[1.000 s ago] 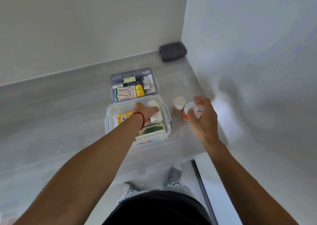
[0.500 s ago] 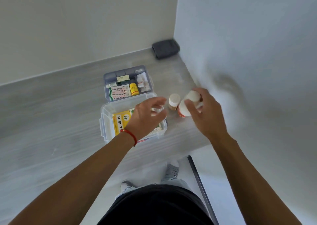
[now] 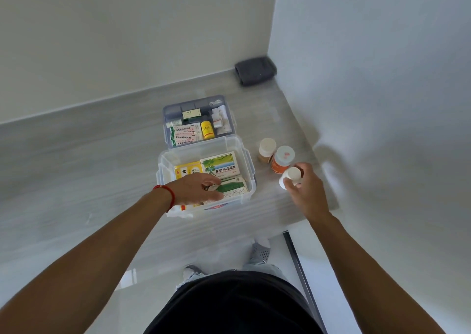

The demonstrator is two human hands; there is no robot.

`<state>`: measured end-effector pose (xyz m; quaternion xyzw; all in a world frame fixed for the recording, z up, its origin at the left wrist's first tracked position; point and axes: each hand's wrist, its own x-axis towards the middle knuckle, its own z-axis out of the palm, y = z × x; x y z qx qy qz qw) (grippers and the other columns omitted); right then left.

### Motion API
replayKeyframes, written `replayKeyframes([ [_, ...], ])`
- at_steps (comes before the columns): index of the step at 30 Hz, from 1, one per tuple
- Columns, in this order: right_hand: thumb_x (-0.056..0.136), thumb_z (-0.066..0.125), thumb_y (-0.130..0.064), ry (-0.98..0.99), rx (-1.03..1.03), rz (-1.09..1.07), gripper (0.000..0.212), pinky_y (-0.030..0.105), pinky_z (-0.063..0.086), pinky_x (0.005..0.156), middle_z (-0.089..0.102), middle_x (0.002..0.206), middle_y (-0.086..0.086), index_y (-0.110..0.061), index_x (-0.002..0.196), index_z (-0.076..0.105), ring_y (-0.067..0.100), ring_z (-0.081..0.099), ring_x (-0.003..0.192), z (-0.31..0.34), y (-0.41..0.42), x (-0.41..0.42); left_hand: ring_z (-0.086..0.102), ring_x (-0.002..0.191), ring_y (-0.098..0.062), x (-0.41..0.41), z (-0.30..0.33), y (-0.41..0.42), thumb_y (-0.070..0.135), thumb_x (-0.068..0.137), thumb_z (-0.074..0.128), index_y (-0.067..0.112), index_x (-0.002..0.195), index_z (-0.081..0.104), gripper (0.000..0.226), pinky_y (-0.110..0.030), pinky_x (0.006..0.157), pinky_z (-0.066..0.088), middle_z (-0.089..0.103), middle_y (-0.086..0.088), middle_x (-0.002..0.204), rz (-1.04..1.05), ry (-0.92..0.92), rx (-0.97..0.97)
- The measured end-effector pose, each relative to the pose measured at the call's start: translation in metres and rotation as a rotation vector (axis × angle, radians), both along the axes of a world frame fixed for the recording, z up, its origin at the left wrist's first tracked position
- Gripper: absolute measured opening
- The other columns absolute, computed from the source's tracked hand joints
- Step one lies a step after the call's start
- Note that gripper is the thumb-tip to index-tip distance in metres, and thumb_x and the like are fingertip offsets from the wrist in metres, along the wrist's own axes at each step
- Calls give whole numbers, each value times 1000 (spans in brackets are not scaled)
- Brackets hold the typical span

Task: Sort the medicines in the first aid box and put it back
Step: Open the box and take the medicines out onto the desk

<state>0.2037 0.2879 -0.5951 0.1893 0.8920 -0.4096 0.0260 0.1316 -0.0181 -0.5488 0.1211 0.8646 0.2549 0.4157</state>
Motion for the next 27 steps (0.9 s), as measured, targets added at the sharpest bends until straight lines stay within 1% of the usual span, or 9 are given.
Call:
replayKeyframes([
  [3, 89, 74, -30, -17, -13, -74, 59, 39, 50, 101, 62, 132, 6, -11, 140, 51, 24, 60, 120, 1, 3, 3, 64, 105, -16, -4, -2, -2, 56, 83, 70, 27, 138, 55, 64, -33, 95, 55, 58, 1, 137, 35, -49, 29],
  [7, 94, 68, -25, 76, -35, -174, 43, 43, 52, 102, 61, 134, 2, -16, 134, 56, 21, 58, 120, 19, 10, 15, 66, 96, -13, -10, 8, -8, 62, 78, 71, 26, 140, 53, 74, -26, 82, 58, 61, 3, 127, -10, 42, 2],
  [10, 94, 63, -18, 165, -62, -216, 25, 22, 53, 87, 68, 118, -9, -22, 118, 64, 7, 64, 104, 41, 11, 20, 62, 94, -7, -18, 35, -13, 67, 72, 73, 28, 139, 52, 81, -16, 75, 51, 63, 9, 117, -100, 207, -38],
  [12, 94, 60, -17, 193, -105, -199, 17, 6, 46, 76, 72, 104, -19, -28, 104, 68, -3, 65, 98, 61, 6, 19, 59, 98, -8, -25, 60, -7, 69, 70, 72, 28, 137, 54, 81, -16, 76, 47, 62, 9, 115, -170, 335, -23],
  [13, 95, 60, -18, 199, -134, -165, 16, 4, 46, 73, 73, 101, -20, -29, 101, 69, -6, 66, 96, 71, 3, 17, 58, 100, -10, -28, 72, 0, 69, 70, 73, 28, 136, 55, 80, -17, 78, 47, 61, 8, 115, -204, 400, 12],
  [17, 104, 57, -29, 52, -483, 71, 24, 29, 64, 74, 75, 109, -5, -29, 126, 65, 12, 75, 94, 101, -11, 11, 49, 105, -9, -26, 97, 56, 59, 72, 76, 26, 137, 53, 77, -22, 89, 42, 55, 10, 116, -384, 574, 173],
  [19, 106, 55, -25, -25, -577, 95, 29, 36, 65, 69, 70, 118, 0, -25, 134, 61, 14, 76, 95, 105, -8, 16, 43, 112, -11, -19, 93, 86, 49, 73, 79, 25, 141, 48, 78, -26, 96, 40, 51, 6, 123, -446, 591, 189],
  [23, 103, 58, -8, 13, -681, -112, 26, 41, 65, 70, 68, 123, 12, -13, 128, 65, 22, 76, 98, 95, 15, 33, 35, 136, -21, -4, 77, 123, 22, 75, 79, 23, 146, 43, 80, -35, 113, 37, 38, -4, 147, -364, 494, 297],
  [27, 103, 59, -11, 118, -600, -423, 26, 47, 65, 79, 67, 126, 9, -13, 129, 62, 24, 73, 108, 73, 37, 46, 41, 136, -26, 0, 70, 136, 21, 82, 74, 19, 141, 50, 64, -42, 115, 35, 43, -9, 145, -114, 476, 389],
])
